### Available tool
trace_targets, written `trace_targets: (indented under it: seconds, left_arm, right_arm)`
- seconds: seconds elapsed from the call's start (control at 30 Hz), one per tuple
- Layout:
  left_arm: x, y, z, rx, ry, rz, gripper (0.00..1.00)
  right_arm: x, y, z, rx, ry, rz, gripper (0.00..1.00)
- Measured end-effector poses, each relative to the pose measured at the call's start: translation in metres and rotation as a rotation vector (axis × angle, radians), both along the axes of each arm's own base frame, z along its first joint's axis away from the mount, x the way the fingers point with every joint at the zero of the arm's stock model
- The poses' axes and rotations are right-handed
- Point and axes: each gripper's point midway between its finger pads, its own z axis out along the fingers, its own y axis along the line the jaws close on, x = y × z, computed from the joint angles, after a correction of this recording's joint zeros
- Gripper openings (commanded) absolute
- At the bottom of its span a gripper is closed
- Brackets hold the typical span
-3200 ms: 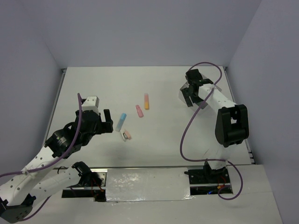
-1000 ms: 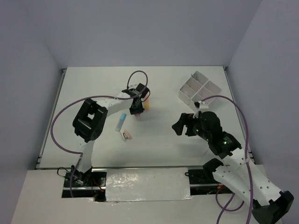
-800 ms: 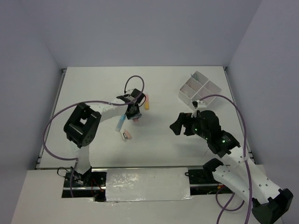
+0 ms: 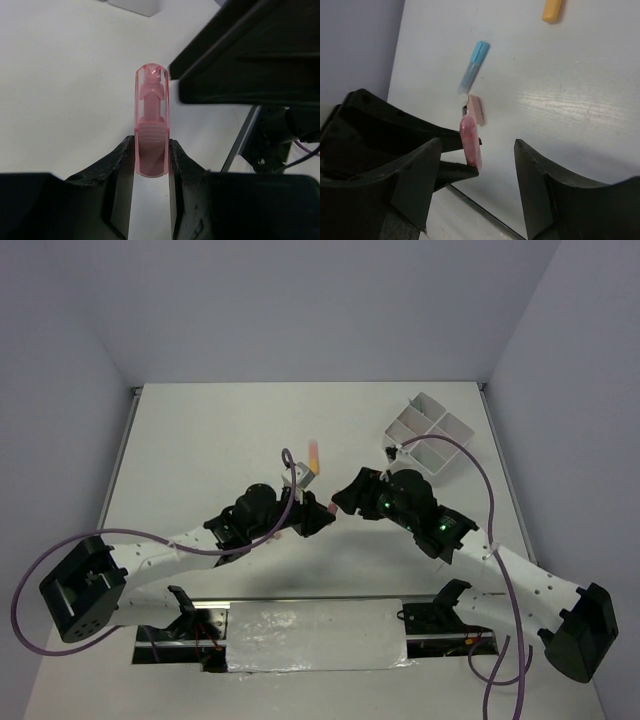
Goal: Sort the stationery into containers
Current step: Place the stationery in the storage box.
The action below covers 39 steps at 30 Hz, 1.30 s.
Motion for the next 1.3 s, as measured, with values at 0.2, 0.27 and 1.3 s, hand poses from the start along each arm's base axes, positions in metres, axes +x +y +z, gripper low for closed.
trace_targets:
  seconds: [0.2, 0.27, 1.3]
  left_arm:
    - [-0.016, -0.012, 0.021, -0.051, -0.068, -0.1, 0.0]
    - [-0.018, -0.012, 0.022, -0.055, -0.075, -0.112, 0.0]
    - [-0.005, 0.087, 0.045, 0.197, 0.107, 0.358, 0.99]
  right_arm:
    - [0.002, 0.006, -0.015, -0.05, 0.031, -0.044, 0.52]
    - [0.001, 0.009, -0.009, -0.037, 0.023, -0.04, 0.38]
    - [0.15, -0.197, -0.021, -0.544, 0.051, -0.916, 0.0]
